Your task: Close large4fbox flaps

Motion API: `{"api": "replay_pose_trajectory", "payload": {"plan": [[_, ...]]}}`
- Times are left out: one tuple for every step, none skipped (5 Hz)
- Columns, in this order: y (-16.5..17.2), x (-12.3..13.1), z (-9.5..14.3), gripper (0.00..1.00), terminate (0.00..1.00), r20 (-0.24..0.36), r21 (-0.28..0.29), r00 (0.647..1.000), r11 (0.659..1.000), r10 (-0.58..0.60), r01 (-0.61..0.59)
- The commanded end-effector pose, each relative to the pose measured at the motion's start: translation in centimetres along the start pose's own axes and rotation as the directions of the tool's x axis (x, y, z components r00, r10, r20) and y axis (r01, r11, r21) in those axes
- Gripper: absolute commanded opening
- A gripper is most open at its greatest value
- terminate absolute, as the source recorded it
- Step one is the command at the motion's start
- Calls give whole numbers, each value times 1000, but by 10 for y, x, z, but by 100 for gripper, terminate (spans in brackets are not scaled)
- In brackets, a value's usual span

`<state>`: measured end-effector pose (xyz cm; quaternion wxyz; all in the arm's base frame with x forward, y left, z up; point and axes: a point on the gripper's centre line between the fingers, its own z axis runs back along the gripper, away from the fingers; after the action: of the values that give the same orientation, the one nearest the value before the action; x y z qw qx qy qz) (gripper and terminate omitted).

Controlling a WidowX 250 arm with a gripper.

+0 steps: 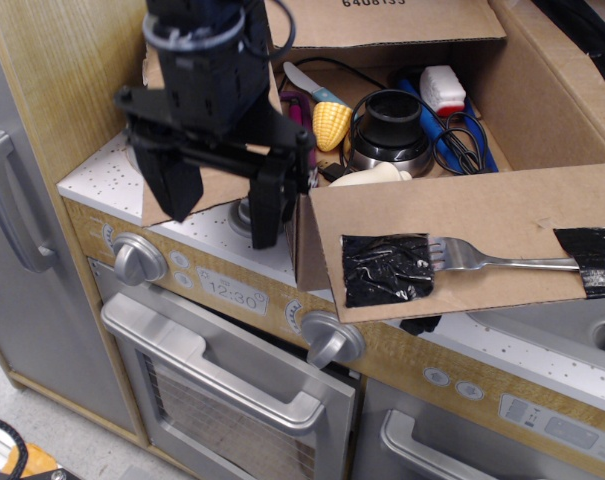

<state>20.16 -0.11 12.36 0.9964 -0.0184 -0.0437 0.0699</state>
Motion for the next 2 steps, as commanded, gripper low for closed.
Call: {"api": "replay_pose_trajectory", "payload": {"plan": [[0, -10, -26, 100, 0, 50, -37, 998, 998, 44, -43], [0, -17, -40, 100, 0, 78, -70, 995, 996, 56, -50]]}}
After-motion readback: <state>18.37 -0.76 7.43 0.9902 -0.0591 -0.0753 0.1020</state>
